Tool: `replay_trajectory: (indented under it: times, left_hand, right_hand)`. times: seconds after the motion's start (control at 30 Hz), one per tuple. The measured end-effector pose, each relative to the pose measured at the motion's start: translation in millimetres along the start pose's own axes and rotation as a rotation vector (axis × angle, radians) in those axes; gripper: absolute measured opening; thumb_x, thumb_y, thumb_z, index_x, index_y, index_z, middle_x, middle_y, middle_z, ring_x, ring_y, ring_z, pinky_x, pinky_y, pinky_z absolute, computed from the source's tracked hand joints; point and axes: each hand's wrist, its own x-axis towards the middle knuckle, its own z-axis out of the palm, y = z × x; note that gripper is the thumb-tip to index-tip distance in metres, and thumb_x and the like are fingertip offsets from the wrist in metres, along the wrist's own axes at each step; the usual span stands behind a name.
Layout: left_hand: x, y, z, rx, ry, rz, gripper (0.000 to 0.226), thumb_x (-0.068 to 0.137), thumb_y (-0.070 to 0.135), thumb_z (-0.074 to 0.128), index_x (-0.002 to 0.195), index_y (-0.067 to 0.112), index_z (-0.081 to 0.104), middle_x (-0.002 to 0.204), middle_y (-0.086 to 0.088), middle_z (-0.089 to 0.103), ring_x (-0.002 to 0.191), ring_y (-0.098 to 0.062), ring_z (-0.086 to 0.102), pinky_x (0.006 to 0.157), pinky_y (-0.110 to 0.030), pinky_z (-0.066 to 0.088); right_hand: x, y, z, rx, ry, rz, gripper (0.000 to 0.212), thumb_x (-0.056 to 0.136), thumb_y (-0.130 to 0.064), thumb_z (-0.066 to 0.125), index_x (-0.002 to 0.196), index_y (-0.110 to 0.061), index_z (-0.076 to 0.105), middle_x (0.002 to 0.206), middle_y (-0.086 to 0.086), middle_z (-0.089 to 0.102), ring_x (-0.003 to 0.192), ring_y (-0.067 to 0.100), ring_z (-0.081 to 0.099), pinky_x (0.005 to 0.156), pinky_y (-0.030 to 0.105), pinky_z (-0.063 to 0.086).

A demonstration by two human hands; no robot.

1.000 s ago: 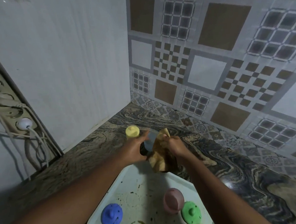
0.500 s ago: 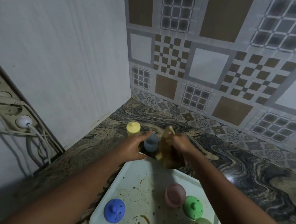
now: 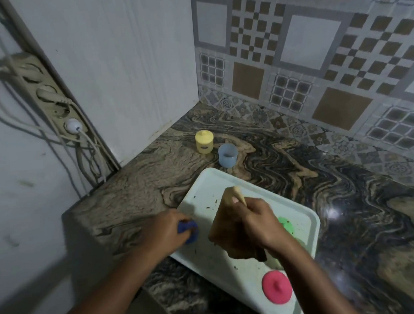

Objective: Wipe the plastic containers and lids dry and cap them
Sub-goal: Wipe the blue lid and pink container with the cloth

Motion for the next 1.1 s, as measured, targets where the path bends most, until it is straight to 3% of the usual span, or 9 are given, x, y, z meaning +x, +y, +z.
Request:
replay_trajectory:
  times: [0.13,0.2,0.37,0.5,0.63,0.8,0.9,1.0,1.1]
  left_hand:
    - [-14,-6,22,-0.026,0.095,-0.067,0.020,0.088,0.028,0.071,0.107,0.024,0.076,0.104,0.000,0.068,0.091,-0.023,0.065,0.075,-0.038,0.055]
    - [-15,-6,26,-0.008,0.133,-0.077,0.016,0.092,0.025,0.066,0.105,0.023,0.075,0.104,-0.002,0.067,0.093,-0.025,0.065,0.072,-0.037,0.053]
    - [-17,-3,29,-0.011,0.171,-0.130,0.021,0.094,0.028,0.065,0.111,0.021,0.074,0.112,-0.002,0.067,0.099,-0.024,0.064,0.074,-0.033,0.049]
    - [-22,13,18,-0.191,0.282,-0.093,0.022,0.086,0.021,0.077,0.107,0.015,0.077,0.108,-0.004,0.072,0.096,-0.022,0.068,0.083,-0.035,0.055]
    - [-32,45,1,-0.470,0.379,-0.033,0.020,0.080,0.009,0.081,0.099,0.014,0.078,0.101,0.003,0.072,0.090,-0.011,0.071,0.084,-0.033,0.060]
    - [-43,64,-20,-0.784,0.303,-0.049,0.023,0.081,0.007,0.080,0.101,0.018,0.077,0.109,0.002,0.074,0.096,-0.007,0.072,0.078,-0.026,0.059]
    - [-47,72,-26,-1.064,0.209,-0.185,0.017,0.088,0.000,0.069,0.102,0.008,0.074,0.102,-0.003,0.076,0.085,-0.005,0.074,0.057,-0.020,0.056]
    - [-47,68,-29,-1.215,0.091,-0.252,0.023,0.089,-0.001,0.067,0.110,0.007,0.069,0.102,-0.011,0.077,0.089,-0.016,0.075,0.059,-0.029,0.059]
    - [-43,59,-34,-1.330,-0.077,-0.304,0.041,0.078,0.008,0.074,0.118,0.005,0.064,0.108,-0.016,0.075,0.096,-0.026,0.074,0.065,-0.040,0.061]
  right_hand:
    - [-22,12,19,0.017,-0.044,0.004,0.039,0.105,-0.031,0.052,0.074,-0.011,0.063,0.065,-0.004,0.060,0.062,0.006,0.056,0.065,0.032,0.046]
    - [-27,14,21,0.014,-0.039,-0.010,0.038,0.106,-0.028,0.051,0.073,-0.010,0.063,0.063,-0.006,0.058,0.060,0.003,0.055,0.062,0.025,0.045]
    - [-33,18,18,0.052,-0.037,0.022,0.039,0.106,-0.029,0.050,0.074,-0.011,0.062,0.063,-0.008,0.060,0.063,0.003,0.056,0.065,0.023,0.045]
    - [-40,13,23,0.215,-0.008,0.021,0.038,0.108,-0.027,0.048,0.072,-0.015,0.055,0.058,-0.009,0.054,0.057,0.008,0.052,0.059,0.027,0.043]
    - [-42,0,33,0.220,-0.014,-0.058,0.037,0.100,-0.047,0.048,0.070,-0.025,0.054,0.057,-0.004,0.045,0.052,0.017,0.041,0.055,0.033,0.036]
    - [-43,-11,20,0.186,0.022,-0.179,0.041,0.106,-0.031,0.048,0.079,-0.007,0.067,0.059,-0.012,0.055,0.059,0.001,0.047,0.059,0.023,0.039]
    - [-44,-15,15,0.185,-0.003,-0.205,0.046,0.104,-0.035,0.047,0.085,0.002,0.067,0.065,-0.003,0.057,0.061,0.006,0.049,0.061,0.027,0.041]
    - [-48,-18,14,0.157,-0.026,-0.223,0.038,0.108,-0.022,0.047,0.085,0.002,0.064,0.068,0.001,0.060,0.061,0.005,0.051,0.061,0.026,0.043]
    - [-52,-20,13,0.102,-0.012,-0.249,0.028,0.107,-0.016,0.048,0.087,-0.008,0.066,0.068,-0.006,0.057,0.057,-0.002,0.049,0.058,0.021,0.042]
